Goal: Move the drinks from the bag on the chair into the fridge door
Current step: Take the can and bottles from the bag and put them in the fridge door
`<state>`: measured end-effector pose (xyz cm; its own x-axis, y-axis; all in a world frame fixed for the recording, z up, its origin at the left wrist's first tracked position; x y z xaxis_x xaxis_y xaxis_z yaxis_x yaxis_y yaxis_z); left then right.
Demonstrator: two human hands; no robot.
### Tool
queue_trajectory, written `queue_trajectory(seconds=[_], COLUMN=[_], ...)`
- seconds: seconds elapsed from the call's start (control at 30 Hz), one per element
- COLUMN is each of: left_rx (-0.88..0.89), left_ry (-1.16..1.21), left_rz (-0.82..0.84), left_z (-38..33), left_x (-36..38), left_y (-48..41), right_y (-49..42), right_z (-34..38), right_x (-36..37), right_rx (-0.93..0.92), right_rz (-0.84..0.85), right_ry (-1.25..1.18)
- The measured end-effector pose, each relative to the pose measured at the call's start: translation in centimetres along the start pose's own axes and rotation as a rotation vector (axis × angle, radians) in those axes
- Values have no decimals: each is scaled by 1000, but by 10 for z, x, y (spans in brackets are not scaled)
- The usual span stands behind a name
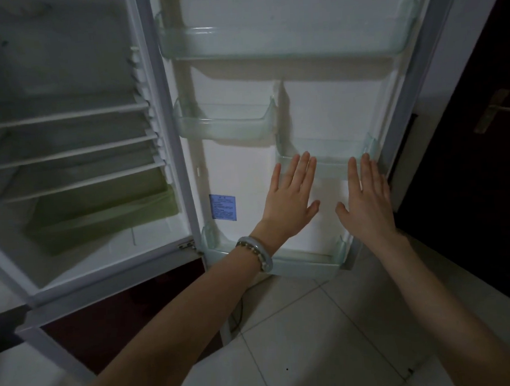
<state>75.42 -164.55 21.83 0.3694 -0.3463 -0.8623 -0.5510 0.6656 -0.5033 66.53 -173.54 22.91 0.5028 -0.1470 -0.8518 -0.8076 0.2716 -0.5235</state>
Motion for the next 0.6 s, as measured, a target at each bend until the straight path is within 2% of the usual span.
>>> queue_trajectory(seconds=[0.17,0.3,0.43,0.6], left_rx=[13,-91,-227,-540], left_ry=[-14,-53,-125,-266], left_rz=[-21,13,65,214], left_z=[9,45,116,241], left_x=[-3,11,19,1], left_y=[11,45,105,204], right_y=[3,4,6,10], right_z=[25,97,182,306], right_x=[-3,18,52,82], right_rx=[-17,-228,-417,-626], right_rz=[-95,-70,27,135], right_ry=[-7,-48,-151,-283])
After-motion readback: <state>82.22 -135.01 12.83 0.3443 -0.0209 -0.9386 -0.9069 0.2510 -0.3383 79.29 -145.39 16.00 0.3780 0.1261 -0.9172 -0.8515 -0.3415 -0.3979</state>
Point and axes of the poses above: each hand's wrist, its own y-axis away from the middle knuckle, its own x-axis out of the palm, z = x × y, the point moved 8 cm from there along -y, towards the middle knuckle, and after that the axes turned 10 degrees about -x, right-handed, at the moved point
